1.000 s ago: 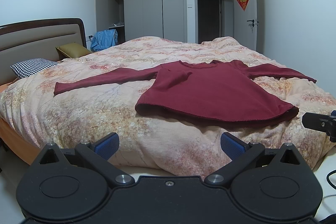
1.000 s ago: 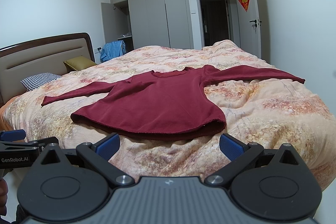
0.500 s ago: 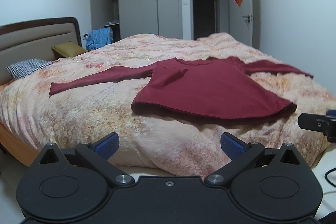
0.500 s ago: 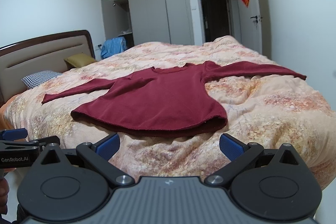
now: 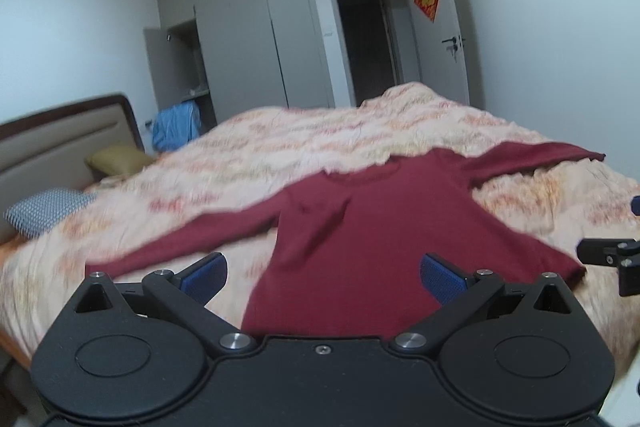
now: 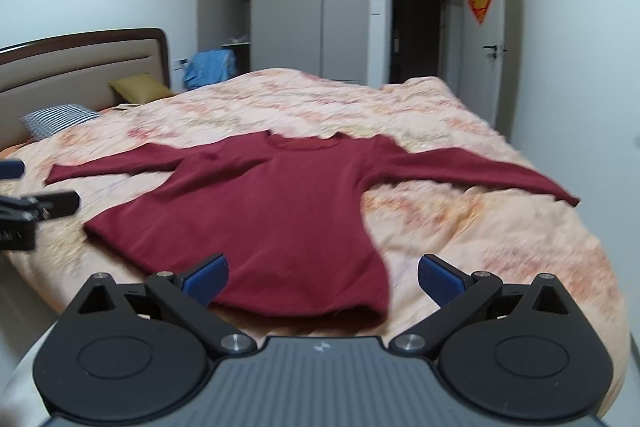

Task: Fold small clothes
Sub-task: 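Reach the right gripper to a dark red shirt sleeve cuff and grasp it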

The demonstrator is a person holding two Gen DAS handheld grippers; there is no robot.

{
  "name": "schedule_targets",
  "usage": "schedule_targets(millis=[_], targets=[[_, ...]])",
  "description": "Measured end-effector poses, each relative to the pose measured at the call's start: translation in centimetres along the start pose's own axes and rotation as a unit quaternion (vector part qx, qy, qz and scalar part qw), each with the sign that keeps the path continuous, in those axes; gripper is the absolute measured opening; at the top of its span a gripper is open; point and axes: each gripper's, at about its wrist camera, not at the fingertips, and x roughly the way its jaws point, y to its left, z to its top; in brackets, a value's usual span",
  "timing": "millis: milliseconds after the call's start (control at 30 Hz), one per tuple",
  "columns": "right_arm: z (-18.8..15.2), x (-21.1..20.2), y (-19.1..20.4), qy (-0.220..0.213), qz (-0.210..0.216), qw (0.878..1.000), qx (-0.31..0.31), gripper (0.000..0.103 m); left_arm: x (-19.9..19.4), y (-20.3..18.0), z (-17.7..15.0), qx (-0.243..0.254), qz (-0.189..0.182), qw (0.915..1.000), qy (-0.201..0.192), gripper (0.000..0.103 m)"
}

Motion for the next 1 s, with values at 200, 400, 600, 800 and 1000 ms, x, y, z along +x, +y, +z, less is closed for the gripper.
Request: schedule_targets(millis=[200, 400, 600, 800, 1000], targets=[[2.3, 3.6, -3.3, 0.01, -0.032, 0.999, -0.002, 0.103, 5.8, -1.2, 4.2, -0.002, 0.001, 1.0, 0.002, 0.103], [3.9, 8.8, -6.8, 0.03, -0.045, 0.998, 0.015, 0.103, 12.7, -2.5, 7.2, -0.009, -0.003, 0.9995, 0.031, 0.103], [5.1, 14.2, -11.3, 0.042, -0.051, 0.996, 0.052, 0.103, 20.0, -4.5, 9.4, -0.022, -0.019, 0.9979, 0.058, 0.103], [5.2, 18.8, -16.8, 0.025, -0.069, 0.993, 0.094, 0.103, 27.2, -7.6, 10.8, -0.043, -0.036, 0.9971, 0.052, 0.103], [4.9, 22.6, -24.6, 0.002, -0.071, 0.977, 0.201, 0.103, 34.2, -11.1, 11.2, -0.039, -0.054, 0.9962, 0.057, 0.103]])
